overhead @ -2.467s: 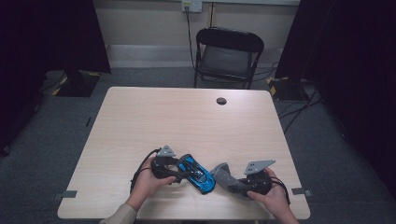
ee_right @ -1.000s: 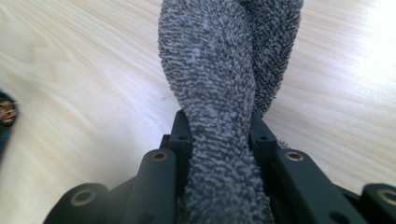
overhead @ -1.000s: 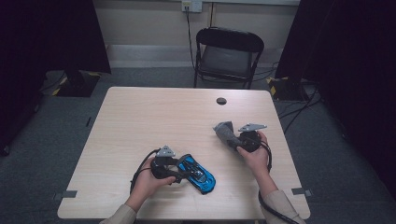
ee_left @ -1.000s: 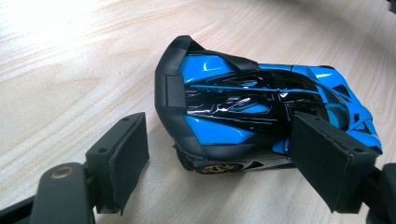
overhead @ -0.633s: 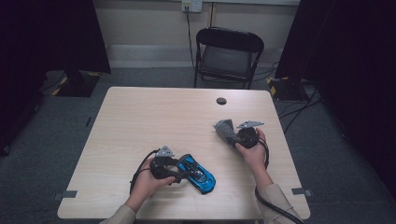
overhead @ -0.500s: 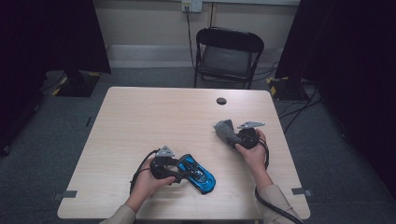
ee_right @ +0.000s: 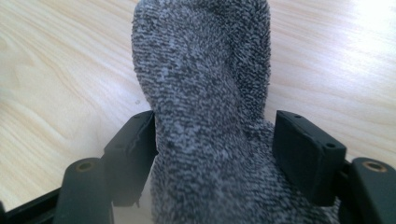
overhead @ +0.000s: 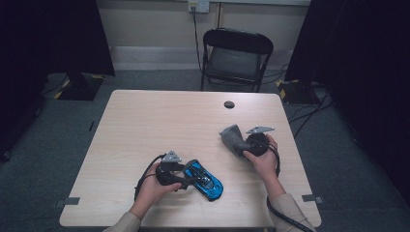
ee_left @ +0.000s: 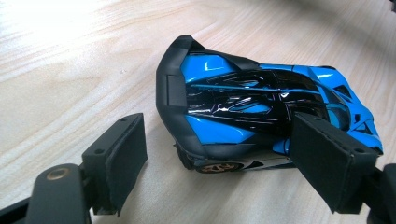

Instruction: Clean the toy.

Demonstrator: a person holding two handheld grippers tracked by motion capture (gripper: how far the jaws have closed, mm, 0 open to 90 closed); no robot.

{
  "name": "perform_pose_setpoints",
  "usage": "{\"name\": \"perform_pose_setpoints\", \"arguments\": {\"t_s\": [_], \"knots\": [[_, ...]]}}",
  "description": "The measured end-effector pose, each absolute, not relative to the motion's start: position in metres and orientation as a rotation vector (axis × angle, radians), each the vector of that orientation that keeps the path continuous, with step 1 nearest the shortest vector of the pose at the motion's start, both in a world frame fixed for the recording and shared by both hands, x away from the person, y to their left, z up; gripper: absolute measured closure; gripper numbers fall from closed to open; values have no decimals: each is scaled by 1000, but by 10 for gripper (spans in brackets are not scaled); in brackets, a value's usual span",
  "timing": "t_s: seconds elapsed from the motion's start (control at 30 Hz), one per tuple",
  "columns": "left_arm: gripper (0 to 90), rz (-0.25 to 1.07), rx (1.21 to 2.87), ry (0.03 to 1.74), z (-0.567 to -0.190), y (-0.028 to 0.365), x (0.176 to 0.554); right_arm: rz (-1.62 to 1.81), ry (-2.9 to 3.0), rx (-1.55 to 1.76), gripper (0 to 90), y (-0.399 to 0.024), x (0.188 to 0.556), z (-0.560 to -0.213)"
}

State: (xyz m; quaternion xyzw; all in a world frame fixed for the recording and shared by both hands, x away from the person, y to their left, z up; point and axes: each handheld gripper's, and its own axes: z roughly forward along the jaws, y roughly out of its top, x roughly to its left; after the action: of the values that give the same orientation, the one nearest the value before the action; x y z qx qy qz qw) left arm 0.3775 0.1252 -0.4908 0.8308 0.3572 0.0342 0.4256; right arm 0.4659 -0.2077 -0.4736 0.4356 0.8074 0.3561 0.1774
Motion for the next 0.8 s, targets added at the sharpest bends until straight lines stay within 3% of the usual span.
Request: {"name": "perform_pose_setpoints", "arguments": {"t_s": [0.3,0.8], "knots": [[195,142,2115,862,-477,126,375,1036,2310,1196,232,-212,453,-462],[192,122,2099,845,-459,131,373,1114,2359,1144,162,-232,427,-447]]}}
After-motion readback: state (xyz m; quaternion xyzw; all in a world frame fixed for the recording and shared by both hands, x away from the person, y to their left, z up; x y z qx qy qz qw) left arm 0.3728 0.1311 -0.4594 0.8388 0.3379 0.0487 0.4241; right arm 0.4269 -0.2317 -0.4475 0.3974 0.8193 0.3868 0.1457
